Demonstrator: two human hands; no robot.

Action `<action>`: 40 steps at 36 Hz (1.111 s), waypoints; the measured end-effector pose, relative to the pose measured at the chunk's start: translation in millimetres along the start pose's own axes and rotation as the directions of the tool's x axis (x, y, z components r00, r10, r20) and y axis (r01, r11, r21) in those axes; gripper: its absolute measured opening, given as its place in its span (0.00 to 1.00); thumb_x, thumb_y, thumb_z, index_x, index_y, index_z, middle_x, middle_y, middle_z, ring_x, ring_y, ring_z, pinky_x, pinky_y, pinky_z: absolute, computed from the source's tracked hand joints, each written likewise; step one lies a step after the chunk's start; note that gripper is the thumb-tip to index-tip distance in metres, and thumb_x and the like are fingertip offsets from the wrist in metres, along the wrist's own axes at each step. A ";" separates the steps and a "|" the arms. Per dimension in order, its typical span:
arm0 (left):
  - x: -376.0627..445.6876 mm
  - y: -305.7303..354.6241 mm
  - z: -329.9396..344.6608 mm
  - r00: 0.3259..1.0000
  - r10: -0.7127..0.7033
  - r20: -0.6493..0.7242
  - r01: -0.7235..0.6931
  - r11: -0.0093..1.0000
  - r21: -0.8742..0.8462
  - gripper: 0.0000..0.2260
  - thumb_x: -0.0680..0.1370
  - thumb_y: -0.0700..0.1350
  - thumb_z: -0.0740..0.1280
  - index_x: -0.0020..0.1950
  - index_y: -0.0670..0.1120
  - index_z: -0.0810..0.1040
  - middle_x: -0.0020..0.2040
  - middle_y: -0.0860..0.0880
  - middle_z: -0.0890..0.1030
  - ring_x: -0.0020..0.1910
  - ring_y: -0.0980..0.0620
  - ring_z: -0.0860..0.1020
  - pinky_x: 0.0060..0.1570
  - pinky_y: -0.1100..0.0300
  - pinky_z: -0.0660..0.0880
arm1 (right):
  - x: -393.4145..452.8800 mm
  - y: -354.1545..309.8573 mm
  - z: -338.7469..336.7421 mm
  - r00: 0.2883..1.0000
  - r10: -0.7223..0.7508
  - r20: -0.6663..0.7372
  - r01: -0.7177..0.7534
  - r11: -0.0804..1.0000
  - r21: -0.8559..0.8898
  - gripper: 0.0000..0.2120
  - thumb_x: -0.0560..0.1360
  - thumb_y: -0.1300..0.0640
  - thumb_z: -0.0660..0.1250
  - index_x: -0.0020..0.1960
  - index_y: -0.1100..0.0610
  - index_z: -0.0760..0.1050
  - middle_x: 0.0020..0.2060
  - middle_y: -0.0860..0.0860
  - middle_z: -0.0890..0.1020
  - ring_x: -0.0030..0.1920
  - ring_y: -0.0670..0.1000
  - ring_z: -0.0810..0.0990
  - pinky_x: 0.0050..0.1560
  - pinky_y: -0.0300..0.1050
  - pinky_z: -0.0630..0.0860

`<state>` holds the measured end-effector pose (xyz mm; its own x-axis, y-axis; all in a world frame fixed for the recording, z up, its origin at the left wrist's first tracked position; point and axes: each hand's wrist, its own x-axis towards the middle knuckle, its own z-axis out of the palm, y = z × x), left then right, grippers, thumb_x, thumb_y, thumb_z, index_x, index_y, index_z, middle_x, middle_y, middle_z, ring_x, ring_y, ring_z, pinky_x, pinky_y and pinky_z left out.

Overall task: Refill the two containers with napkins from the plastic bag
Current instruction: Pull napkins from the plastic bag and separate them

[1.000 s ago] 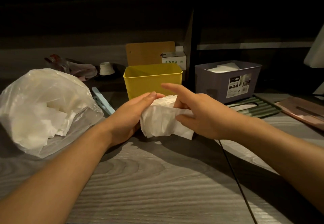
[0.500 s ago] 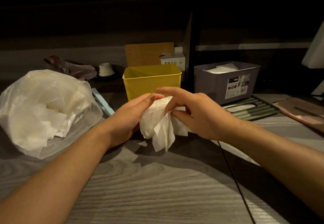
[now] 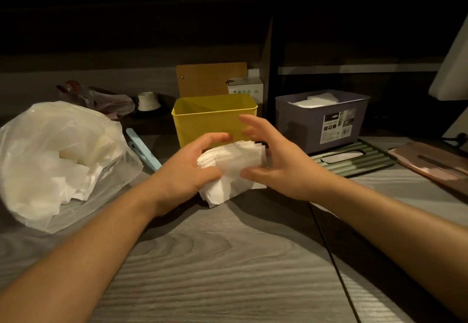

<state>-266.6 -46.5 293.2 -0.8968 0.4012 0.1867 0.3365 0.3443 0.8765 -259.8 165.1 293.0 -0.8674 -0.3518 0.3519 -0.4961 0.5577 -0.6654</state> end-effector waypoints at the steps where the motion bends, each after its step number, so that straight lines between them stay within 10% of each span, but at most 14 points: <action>1: 0.3 -0.3 -0.1 1.000 0.005 -0.004 -0.005 1.000 -0.018 0.27 0.78 0.34 0.68 0.68 0.62 0.73 0.61 0.56 0.78 0.53 0.58 0.81 0.53 0.57 0.82 | -1.1 1.4 0.4 0.999 0.041 0.031 -0.042 0.998 0.050 0.41 0.75 0.58 0.74 0.78 0.38 0.55 0.71 0.44 0.69 0.68 0.42 0.70 0.66 0.37 0.72; 5: 1.5 -3.4 -2.3 0.999 0.021 0.031 -0.021 1.000 0.022 0.26 0.75 0.39 0.74 0.67 0.63 0.72 0.59 0.55 0.78 0.52 0.59 0.80 0.51 0.58 0.82 | -3.8 5.8 1.6 0.993 0.112 0.029 -0.115 0.986 0.119 0.37 0.76 0.62 0.73 0.76 0.40 0.61 0.67 0.43 0.74 0.66 0.48 0.75 0.65 0.51 0.77; 13: 3.6 -7.6 2.5 0.994 0.043 -0.096 -0.038 0.998 0.055 0.30 0.79 0.38 0.70 0.73 0.65 0.67 0.67 0.56 0.75 0.65 0.54 0.76 0.61 0.49 0.79 | -6.9 0.1 8.0 0.981 0.186 -0.047 -0.163 0.935 0.314 0.37 0.77 0.71 0.62 0.75 0.36 0.60 0.66 0.41 0.69 0.60 0.43 0.72 0.44 0.31 0.75; 26: 7.6 2.0 30.9 0.989 0.017 -0.149 -0.021 0.999 -0.028 0.46 0.76 0.28 0.67 0.78 0.64 0.49 0.61 0.52 0.69 0.53 0.49 0.78 0.38 0.65 0.79 | -3.5 -1.7 12.5 0.964 0.252 -0.082 -0.190 0.874 0.448 0.43 0.74 0.74 0.61 0.78 0.39 0.55 0.57 0.40 0.70 0.54 0.43 0.74 0.45 0.34 0.77; 40: 7.5 0.1 19.7 0.981 -0.057 -0.186 0.028 0.988 -0.155 0.50 0.72 0.23 0.65 0.78 0.66 0.51 0.65 0.48 0.69 0.58 0.45 0.77 0.51 0.48 0.82 | -5.1 -6.8 11.6 0.975 0.222 -0.029 -0.189 0.885 0.425 0.43 0.75 0.72 0.63 0.78 0.38 0.52 0.70 0.46 0.67 0.66 0.50 0.73 0.59 0.43 0.78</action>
<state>-267.7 -26.7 286.0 -0.9524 0.2158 0.2154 0.2623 0.2198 0.9396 -251.6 154.4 288.1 -0.9567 -0.1972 0.2141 -0.2589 0.2403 -0.9355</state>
